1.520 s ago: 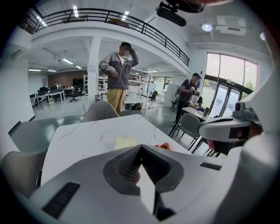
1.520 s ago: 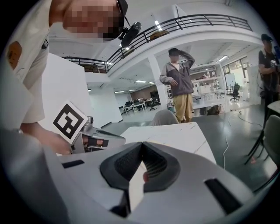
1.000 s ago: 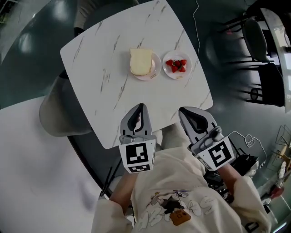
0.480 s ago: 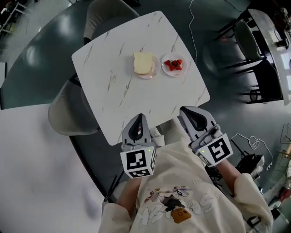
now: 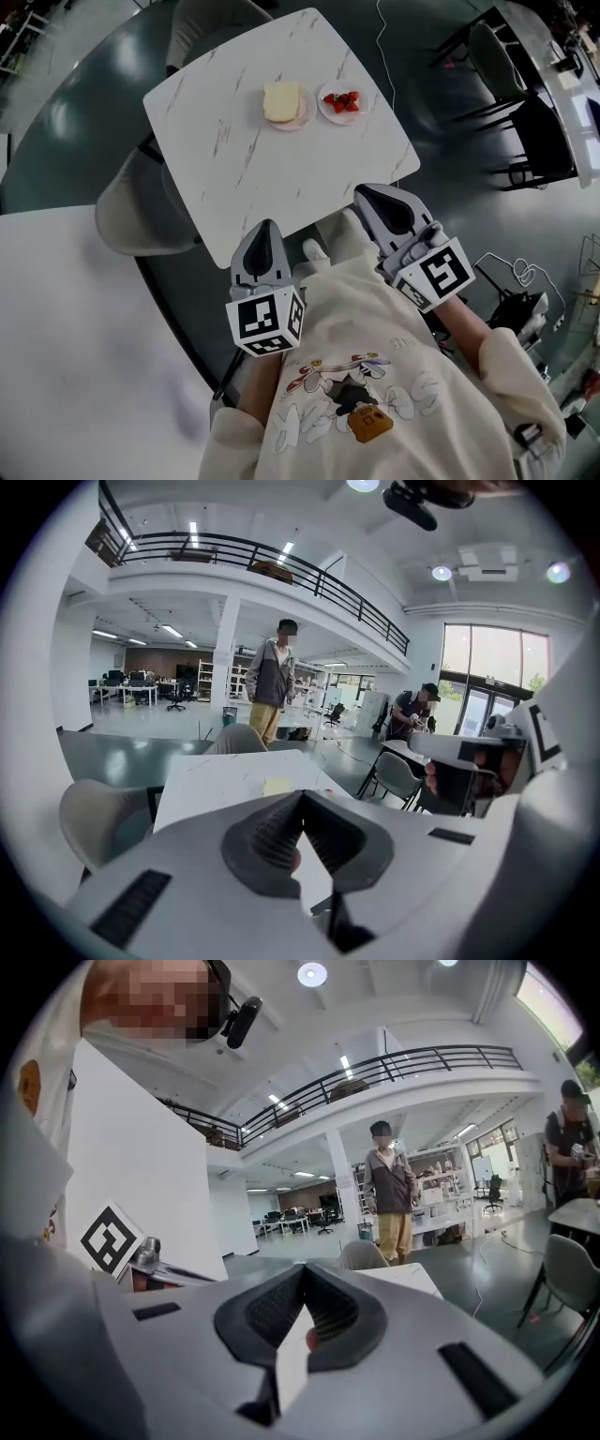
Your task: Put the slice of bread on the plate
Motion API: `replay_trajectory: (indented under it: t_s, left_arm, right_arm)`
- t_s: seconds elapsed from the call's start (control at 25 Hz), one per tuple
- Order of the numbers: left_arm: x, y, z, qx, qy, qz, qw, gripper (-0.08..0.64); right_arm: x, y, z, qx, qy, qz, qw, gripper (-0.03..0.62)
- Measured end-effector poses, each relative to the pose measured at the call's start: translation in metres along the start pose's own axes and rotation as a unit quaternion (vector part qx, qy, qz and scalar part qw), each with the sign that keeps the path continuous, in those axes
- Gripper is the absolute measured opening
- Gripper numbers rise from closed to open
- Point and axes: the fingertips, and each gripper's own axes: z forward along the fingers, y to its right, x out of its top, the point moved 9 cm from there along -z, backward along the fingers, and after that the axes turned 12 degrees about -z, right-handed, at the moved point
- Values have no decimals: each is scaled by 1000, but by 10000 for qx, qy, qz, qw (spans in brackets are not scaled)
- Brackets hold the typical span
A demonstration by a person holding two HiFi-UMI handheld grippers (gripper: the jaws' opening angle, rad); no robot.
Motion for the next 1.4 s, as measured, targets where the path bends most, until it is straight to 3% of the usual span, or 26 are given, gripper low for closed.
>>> replay_trajectory:
  t_s: [0.48, 0.76, 1.04, 1.2, 1.4]
  left_arm:
    - [-16, 6, -35, -70, 77, -160, 9998, 6]
    - [-17, 3, -42, -149, 115, -60, 9998, 6]
    - [-16, -2, -42, -170, 62, -29, 9998, 6]
    - [-16, -2, -38, -211, 27, -75, 9997, 6]
    - [-16, 2, -33, -283, -75, -37, 9996, 6]
  right_arm:
    - [-7, -22, -19, 129, -88, 15, 9999, 5]
    - [-5, -23, -25, -55, -58, -188, 9998, 5]
    - [-2, -48, -24, -288, -99, 174, 9994, 5]
    - [-2, -66, -27, -475, -90, 134, 9987, 5]
    - [-3, -78, -25, -297, -148, 121, 9994, 5]
